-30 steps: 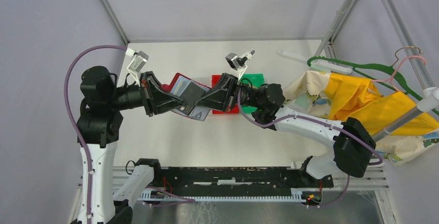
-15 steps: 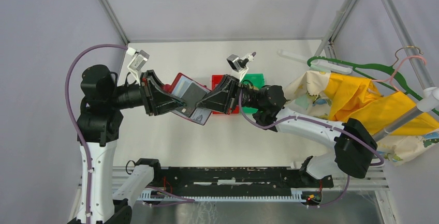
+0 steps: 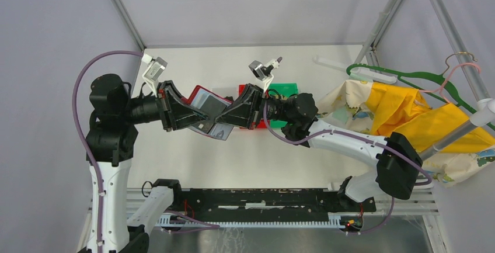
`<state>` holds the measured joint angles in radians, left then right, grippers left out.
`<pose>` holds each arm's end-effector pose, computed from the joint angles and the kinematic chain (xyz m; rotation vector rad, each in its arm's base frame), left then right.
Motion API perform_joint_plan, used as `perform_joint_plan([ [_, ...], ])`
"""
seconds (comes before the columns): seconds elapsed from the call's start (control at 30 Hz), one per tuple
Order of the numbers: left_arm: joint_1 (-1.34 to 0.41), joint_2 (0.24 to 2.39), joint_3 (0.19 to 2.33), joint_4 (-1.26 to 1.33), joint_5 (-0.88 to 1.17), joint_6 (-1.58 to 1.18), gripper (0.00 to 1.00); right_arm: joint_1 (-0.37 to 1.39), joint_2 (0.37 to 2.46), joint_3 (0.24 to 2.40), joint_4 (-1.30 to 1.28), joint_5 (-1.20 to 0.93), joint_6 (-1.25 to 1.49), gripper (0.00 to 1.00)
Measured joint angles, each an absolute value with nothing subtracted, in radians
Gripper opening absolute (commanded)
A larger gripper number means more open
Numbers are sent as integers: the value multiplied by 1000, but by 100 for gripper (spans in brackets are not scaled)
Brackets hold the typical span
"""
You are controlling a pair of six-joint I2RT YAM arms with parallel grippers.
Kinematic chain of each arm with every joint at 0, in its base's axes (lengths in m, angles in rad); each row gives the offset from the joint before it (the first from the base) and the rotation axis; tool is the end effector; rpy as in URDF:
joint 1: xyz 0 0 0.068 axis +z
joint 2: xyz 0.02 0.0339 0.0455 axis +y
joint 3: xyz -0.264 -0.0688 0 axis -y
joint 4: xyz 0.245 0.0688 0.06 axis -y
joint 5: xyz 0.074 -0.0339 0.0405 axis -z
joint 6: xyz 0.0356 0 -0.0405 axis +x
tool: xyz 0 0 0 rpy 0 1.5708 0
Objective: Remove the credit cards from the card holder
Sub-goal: Remove the credit card from the card holder.
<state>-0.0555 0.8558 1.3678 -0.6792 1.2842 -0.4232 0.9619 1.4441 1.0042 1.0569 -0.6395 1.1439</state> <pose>0.1119 -0.0404 0.4712 0.6807 1.7048 -1.4382 0.1642 0.2726 0.3847 -0.6356 1.2241 2.1432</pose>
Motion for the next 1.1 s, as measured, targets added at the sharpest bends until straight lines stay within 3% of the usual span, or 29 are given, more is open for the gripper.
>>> perform_joint_plan([
  [0.13, -53, 857, 1368, -679, 1284, -429, 15, 963, 1444, 1012, 1052, -647, 1127, 5],
  [0.27, -52, 858, 1368, -679, 1283, -429, 6, 963, 1444, 1012, 1055, -650, 1127, 33],
  [0.33, -52, 860, 1368, -679, 1282, -429, 3, 965, 1444, 1011, 1065, -654, 1137, 35],
  [0.77, -53, 864, 1374, -673, 1286, -431, 2, 948, 1444, 964, 1184, -611, 1232, 3],
  [1.0, -55, 864, 1376, -673, 1285, -434, 22, 948, 1444, 949, 1199, -598, 1230, 0],
  [1.1, -55, 867, 1376, -677, 1285, -434, 24, 949, 1438, 936, 1196, -593, 1218, 0],
])
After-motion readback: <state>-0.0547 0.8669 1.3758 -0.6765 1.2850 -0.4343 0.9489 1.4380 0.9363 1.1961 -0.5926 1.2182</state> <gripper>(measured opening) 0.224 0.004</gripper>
